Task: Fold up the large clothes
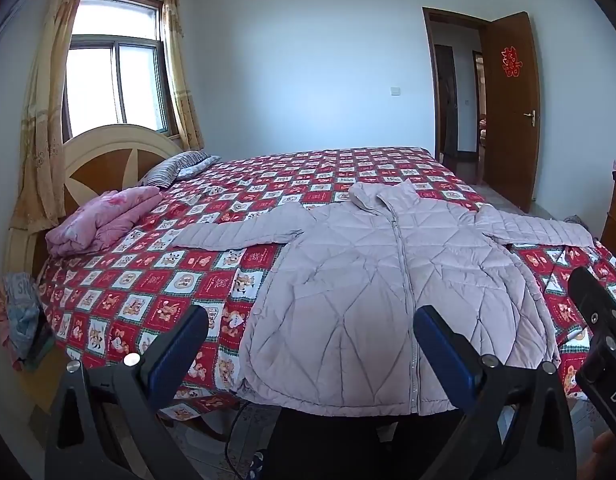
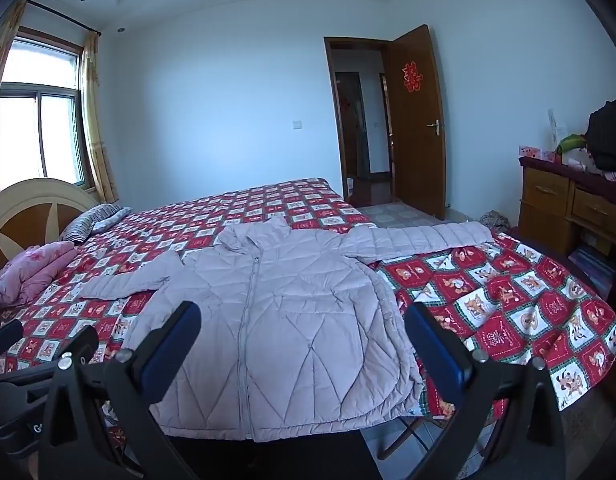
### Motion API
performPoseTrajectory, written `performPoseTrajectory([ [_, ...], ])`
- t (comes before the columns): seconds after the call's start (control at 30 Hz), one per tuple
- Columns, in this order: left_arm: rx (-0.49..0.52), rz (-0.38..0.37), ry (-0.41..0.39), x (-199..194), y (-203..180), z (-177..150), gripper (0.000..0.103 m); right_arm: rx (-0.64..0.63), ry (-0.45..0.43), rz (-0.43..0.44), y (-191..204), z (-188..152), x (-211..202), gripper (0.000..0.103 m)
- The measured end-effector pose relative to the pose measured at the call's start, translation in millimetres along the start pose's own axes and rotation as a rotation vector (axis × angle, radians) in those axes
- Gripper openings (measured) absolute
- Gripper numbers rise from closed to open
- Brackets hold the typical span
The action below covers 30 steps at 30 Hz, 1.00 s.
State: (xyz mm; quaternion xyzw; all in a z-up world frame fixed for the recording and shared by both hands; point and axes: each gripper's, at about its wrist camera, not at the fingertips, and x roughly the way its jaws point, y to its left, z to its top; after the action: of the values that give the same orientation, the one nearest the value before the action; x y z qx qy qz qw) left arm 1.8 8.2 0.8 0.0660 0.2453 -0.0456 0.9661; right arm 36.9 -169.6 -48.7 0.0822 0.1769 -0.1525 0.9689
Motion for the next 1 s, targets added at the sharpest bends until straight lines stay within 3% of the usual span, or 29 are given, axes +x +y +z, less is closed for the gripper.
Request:
performPoseTrajectory([
  [1.0,-0.003,-0.004,0.012,1.0,-1.3,1.1,0.102,0.005,0.024,0.008,1.9,-5.9,3.5,0.103],
])
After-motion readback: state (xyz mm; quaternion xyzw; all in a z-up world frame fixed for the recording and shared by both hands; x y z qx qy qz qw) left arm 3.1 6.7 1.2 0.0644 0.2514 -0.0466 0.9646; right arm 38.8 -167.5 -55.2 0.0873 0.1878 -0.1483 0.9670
